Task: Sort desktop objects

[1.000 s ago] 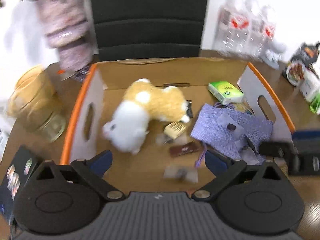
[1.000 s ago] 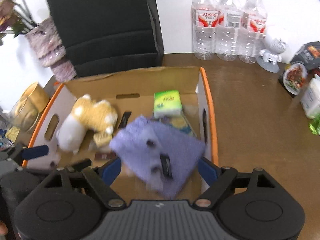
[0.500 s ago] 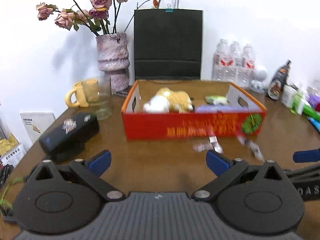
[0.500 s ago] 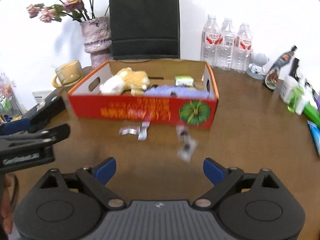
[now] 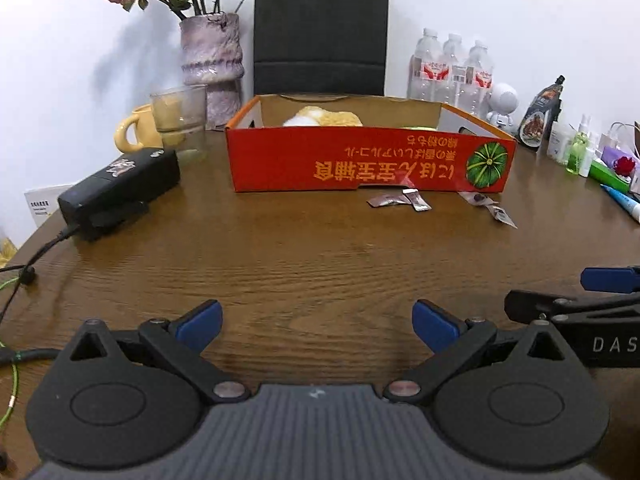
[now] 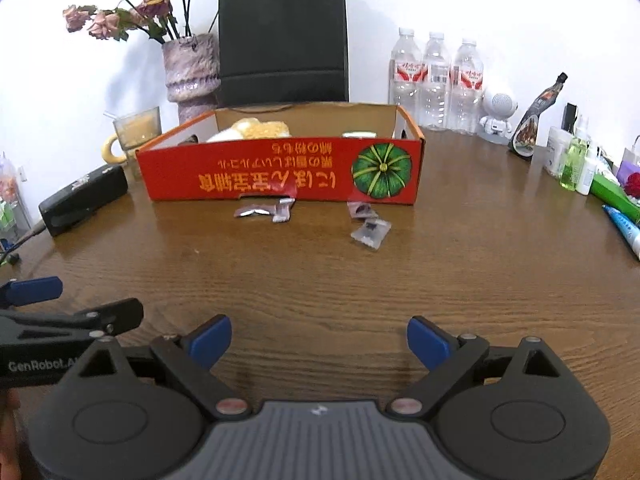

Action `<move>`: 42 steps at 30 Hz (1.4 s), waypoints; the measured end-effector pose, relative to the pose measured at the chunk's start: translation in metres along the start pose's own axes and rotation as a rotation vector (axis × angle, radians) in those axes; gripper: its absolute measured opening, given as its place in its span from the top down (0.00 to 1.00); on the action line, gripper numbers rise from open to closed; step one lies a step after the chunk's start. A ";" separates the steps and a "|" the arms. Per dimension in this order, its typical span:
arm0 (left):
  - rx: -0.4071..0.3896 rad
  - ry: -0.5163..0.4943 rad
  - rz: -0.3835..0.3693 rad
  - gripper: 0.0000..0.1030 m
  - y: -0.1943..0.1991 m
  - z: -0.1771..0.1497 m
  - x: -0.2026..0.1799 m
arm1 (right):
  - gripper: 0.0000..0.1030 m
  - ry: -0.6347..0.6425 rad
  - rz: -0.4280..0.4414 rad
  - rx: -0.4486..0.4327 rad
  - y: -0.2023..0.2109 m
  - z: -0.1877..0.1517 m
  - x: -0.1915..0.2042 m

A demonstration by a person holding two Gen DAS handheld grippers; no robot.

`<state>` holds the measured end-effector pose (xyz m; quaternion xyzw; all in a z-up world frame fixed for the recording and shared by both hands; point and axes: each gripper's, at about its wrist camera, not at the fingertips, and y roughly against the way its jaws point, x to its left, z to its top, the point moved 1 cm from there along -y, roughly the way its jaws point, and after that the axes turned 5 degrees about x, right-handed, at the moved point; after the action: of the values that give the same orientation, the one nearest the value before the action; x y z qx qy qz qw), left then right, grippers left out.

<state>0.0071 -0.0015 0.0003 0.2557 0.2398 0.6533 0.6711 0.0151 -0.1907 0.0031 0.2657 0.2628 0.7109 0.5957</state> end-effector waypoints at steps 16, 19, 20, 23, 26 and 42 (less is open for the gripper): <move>0.068 0.013 -0.011 0.00 -0.013 -0.001 0.004 | 0.08 0.022 -0.013 0.010 -0.010 -0.007 -0.001; 0.074 0.002 -0.005 0.00 -0.013 0.000 0.002 | 0.07 0.025 -0.017 0.011 -0.011 -0.007 0.001; 0.075 0.000 -0.003 0.00 -0.014 0.000 0.002 | 0.07 0.026 -0.019 0.012 -0.011 -0.007 0.001; 0.075 0.000 -0.004 0.00 -0.013 0.000 0.002 | 0.02 0.026 -0.014 0.018 -0.012 -0.006 0.000; 0.075 -0.001 -0.004 0.00 -0.013 0.000 0.002 | 0.00 0.030 -0.015 0.023 -0.013 -0.006 0.001; 0.076 -0.002 -0.003 0.00 -0.014 0.000 0.001 | 0.00 0.036 -0.017 0.027 -0.013 -0.006 0.001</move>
<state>0.0178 -0.0008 -0.0085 0.2812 0.2640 0.6425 0.6621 0.0199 -0.1877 -0.0096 0.2587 0.2852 0.7068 0.5934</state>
